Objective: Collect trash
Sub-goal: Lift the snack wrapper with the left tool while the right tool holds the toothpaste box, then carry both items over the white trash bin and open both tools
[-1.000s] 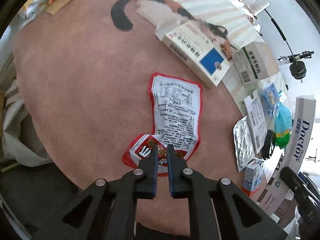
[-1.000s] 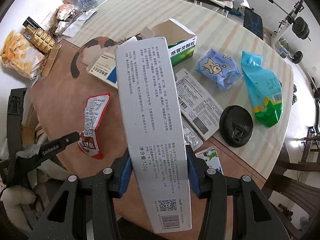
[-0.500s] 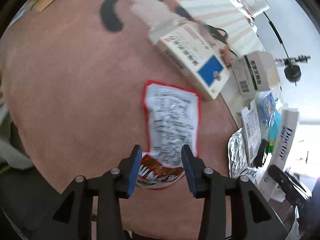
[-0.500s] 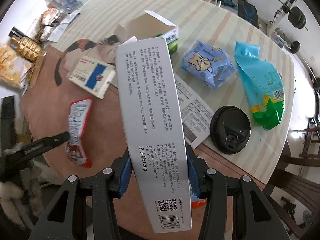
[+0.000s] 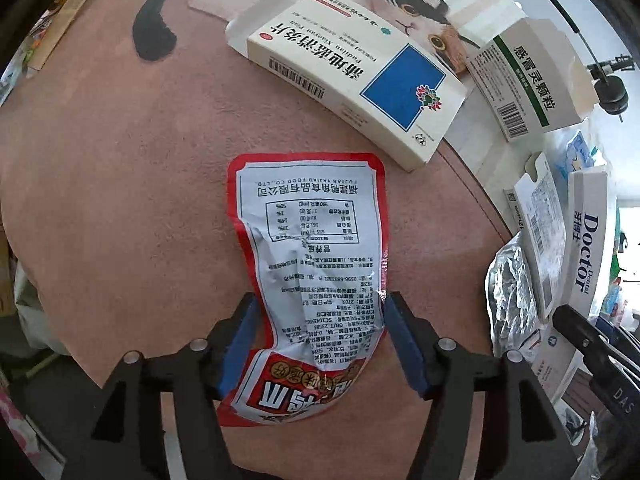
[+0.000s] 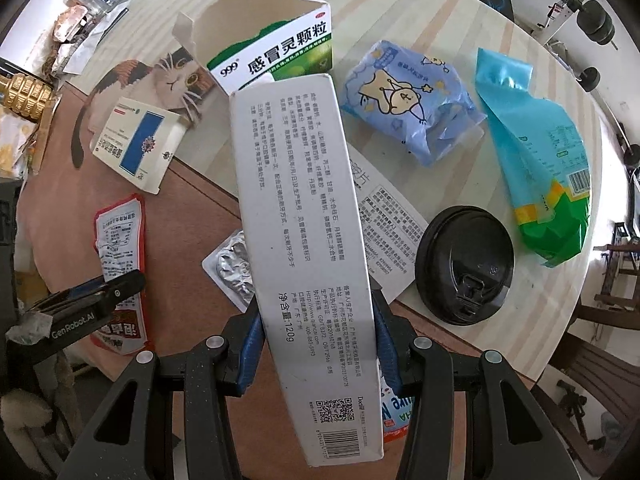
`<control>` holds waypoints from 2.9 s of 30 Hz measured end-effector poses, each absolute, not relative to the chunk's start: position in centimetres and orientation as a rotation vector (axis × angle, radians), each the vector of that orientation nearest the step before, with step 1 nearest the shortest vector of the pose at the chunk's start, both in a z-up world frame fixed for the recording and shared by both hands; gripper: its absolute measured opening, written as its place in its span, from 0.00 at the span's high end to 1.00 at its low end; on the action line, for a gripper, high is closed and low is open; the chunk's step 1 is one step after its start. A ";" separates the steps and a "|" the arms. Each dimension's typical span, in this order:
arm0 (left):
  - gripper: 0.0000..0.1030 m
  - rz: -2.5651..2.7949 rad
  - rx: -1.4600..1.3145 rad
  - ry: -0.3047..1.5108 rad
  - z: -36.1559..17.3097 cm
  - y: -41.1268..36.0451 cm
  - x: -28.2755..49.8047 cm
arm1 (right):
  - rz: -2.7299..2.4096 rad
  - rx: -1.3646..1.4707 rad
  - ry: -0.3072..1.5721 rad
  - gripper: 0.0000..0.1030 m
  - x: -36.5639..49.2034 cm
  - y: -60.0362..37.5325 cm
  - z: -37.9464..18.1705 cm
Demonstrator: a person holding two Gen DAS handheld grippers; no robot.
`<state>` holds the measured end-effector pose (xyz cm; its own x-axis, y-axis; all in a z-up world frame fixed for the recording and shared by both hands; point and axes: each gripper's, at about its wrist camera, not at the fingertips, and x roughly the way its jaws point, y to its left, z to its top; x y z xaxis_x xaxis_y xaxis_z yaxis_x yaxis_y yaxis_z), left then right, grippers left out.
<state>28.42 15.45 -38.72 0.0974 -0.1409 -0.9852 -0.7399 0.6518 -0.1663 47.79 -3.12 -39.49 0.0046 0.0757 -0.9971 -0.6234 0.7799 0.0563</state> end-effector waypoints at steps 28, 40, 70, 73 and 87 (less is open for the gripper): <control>0.69 0.474 -0.696 1.231 -28.1 13.1 26.3 | 0.617 -0.372 1.414 0.51 46.9 -4.8 -34.9; 0.69 0.631 -0.693 1.079 -23.0 14.7 14.7 | 0.802 -0.433 1.379 0.51 34.1 -1.2 -31.9; 0.07 0.848 -1.320 1.270 -68.9 20.0 -15.5 | 0.943 -0.893 1.839 0.09 2.7 7.6 -80.3; 0.06 0.939 -1.217 1.336 -69.9 19.2 -16.8 | 0.941 -0.943 1.747 0.04 2.6 7.8 -80.9; 0.05 1.091 -1.050 1.358 -62.8 16.3 -19.6 | 0.934 -1.014 1.506 0.03 2.0 7.4 -71.0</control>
